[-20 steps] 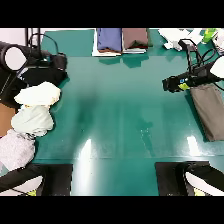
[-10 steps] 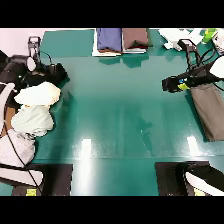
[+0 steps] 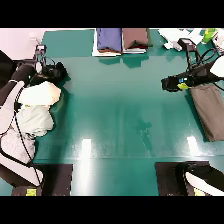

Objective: Fold the shirts.

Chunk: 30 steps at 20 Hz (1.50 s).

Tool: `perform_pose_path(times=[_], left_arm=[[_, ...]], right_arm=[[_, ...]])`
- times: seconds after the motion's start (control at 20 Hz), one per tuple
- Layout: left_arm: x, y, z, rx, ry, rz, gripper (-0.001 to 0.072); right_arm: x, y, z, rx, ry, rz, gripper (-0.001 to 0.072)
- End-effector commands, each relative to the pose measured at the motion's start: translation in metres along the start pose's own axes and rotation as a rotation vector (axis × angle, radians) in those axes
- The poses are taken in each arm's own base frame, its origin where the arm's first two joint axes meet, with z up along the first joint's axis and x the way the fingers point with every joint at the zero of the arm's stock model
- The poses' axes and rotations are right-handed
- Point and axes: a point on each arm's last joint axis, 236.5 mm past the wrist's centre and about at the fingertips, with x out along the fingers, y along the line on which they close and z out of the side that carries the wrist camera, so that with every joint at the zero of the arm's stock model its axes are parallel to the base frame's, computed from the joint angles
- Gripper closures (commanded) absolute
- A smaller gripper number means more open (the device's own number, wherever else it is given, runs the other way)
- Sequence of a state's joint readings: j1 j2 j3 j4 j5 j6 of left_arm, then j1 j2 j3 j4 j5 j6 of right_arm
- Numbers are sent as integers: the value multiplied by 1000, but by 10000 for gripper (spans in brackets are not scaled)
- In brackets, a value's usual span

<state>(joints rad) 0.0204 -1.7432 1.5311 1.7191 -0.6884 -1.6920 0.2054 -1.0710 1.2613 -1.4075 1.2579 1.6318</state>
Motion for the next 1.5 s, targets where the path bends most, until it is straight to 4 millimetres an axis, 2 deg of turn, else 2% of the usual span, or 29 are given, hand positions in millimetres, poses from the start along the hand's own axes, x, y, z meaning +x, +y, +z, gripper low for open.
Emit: perform_pose_path(times=[0.0, 0.1, 0.15, 0.25, 0.3, 0.35, 0.45, 0.5, 0.6, 0.7, 0.95, 1.05, 1.1, 1.15, 1.2, 1.25, 1.3, 1.35, 1.45], left_arm=[[-49, 7, 51, 29, -57, 16, 678], [-132, 3, 115, 62, -255, 9, 678], [-185, -1, 140, 89, -356, 3, 678], [-285, -13, 164, 137, -516, -15, 679], [-330, -22, 164, 160, -574, -33, 679], [-365, -30, 158, 183, -602, -52, 679], [-416, -52, 135, 234, -615, -110, 678], [-431, -66, 121, 258, -601, -149, 679], [-440, -101, 94, 322, -541, -233, 679], [-438, -153, 59, 406, -446, -358, 678], [-426, -325, -47, 650, -244, -733, 678], [-410, -377, -90, 754, -171, -784, 676], [-398, -396, -108, 791, -131, -790, 610], [-385, -407, -121, 813, -96, -785, 322], [-369, -410, -128, 819, -59, -767, 138], [-354, -403, -127, 821, -31, -729, 141], [-337, -385, -118, 790, 5, -678, 141], [-322, -361, -106, 741, 42, -624, 141], [-285, -298, -79, 608, 132, -507, 141]], right_arm=[[-20, 6, 21, -12, -68, 8, 692], [-52, 14, 50, -27, -171, 19, 693], [-70, 18, 65, -36, -226, 24, 692], [-108, 23, 91, -48, -337, 25, 693], [-126, 24, 101, -50, -386, 26, 692], [-142, 23, 109, -49, -428, 24, 692], [-170, 20, 121, -44, -500, 16, 692], [-182, 19, 126, -42, -531, 12, 692], [-198, 16, 132, -37, -571, 4, 693], [-208, 14, 134, -33, -593, -1, 692], [-209, 14, 133, -34, -591, -1, 693], [-209, 14, 133, -34, -591, -1, 692], [-209, 14, 133, -34, -590, -1, 692], [-208, 14, 132, -34, -585, -1, 693], [-207, 14, 131, -34, -579, -1, 693], [-206, 14, 129, -34, -571, -2, 692], [-205, 14, 127, -34, -560, -3, 692], [-204, 13, 126, -33, -551, -4, 692], [-202, 13, 123, -34, -539, -5, 693]])
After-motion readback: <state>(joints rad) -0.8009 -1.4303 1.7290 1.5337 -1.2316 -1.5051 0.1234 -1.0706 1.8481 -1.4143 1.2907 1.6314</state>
